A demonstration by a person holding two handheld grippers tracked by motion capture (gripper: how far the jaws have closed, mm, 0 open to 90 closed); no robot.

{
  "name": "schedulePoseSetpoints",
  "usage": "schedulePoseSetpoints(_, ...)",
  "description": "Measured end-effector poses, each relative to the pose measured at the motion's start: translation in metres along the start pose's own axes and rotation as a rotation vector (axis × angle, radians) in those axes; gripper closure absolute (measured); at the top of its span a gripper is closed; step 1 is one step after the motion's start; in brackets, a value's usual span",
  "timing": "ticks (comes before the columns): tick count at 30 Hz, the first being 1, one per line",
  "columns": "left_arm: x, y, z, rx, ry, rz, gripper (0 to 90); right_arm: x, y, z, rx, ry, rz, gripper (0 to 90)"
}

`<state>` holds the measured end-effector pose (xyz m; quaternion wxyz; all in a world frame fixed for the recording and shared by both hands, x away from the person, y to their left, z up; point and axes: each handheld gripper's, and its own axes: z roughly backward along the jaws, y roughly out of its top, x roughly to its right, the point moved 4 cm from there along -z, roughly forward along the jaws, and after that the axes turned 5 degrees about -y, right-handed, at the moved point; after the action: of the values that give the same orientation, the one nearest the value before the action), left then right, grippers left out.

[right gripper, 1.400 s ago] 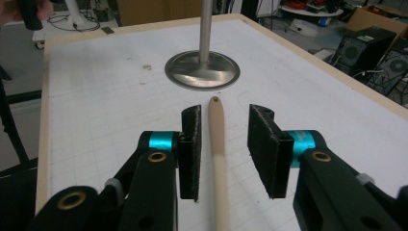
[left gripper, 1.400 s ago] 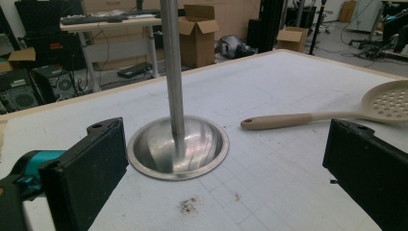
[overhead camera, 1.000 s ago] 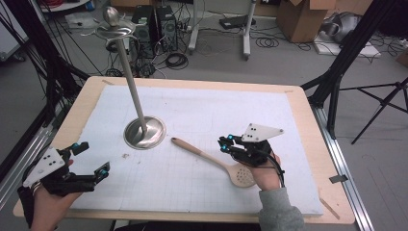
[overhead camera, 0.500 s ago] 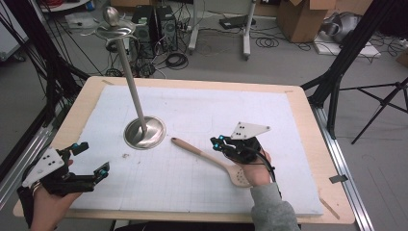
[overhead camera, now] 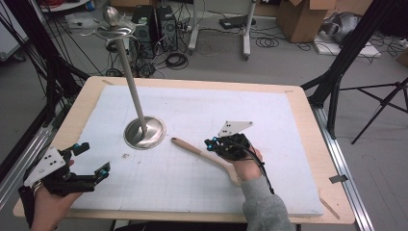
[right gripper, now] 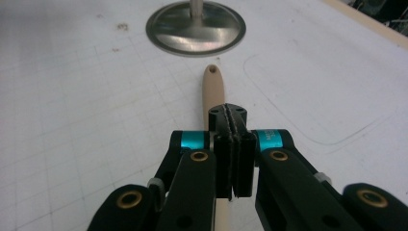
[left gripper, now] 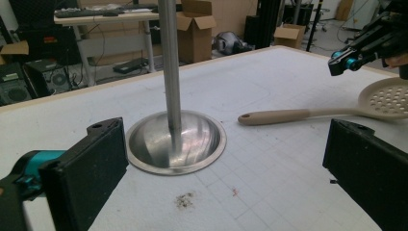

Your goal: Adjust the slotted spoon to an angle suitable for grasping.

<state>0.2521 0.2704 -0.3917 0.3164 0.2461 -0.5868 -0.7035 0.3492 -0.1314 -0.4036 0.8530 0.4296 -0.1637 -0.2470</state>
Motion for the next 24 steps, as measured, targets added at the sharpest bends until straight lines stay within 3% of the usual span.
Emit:
schedulePoseSetpoints(8,-0.001,-0.001,0.000,-0.001,-0.002,0.004,2.2,0.001,0.000,-0.015,-0.048,0.005,0.029,90.0)
schedulePoseSetpoints(20,-0.001,-0.002,0.000,-0.007,-0.006,0.004,2.2,0.009,-0.006,-0.028,-0.084,0.022,0.023,90.0)
schedulePoseSetpoints(24,0.000,-0.002,0.000,-0.007,-0.006,0.007,2.2,0.010,-0.009,-0.034,-0.126,0.047,0.023,90.0)
